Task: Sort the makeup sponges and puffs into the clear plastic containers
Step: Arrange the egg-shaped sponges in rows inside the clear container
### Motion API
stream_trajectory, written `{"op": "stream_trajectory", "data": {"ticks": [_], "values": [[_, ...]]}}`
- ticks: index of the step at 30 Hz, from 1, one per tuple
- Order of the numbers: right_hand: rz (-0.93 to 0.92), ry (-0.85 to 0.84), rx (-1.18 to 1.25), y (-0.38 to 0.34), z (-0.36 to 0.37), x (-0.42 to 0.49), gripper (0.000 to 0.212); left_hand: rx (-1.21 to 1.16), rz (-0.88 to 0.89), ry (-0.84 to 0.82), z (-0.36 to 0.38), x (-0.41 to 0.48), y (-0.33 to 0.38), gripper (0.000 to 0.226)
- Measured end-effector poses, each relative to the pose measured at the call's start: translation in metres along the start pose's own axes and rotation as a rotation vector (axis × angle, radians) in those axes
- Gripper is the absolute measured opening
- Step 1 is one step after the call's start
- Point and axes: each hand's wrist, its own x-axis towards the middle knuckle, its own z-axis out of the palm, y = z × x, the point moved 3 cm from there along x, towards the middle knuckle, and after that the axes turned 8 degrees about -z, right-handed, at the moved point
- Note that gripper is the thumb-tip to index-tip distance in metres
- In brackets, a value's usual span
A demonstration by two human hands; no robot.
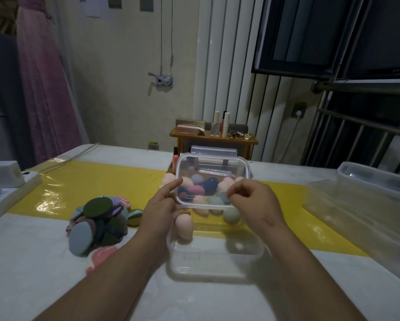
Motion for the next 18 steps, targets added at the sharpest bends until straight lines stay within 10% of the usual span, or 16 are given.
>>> {"op": "stream_trajectory", "data": {"ticks": [6,18], "values": [[0.176,0.213,-0.111,0.049,-0.025,0.008,0.02,-0.062,0.0,0.022,0.0,-0.003,0.004,0.059],[0.37,0.11,-0.438,0.09,-0.014,0.004,0.055,-0.077,0.006,0.024,0.002,-0.006,0.004,0.059]]}}
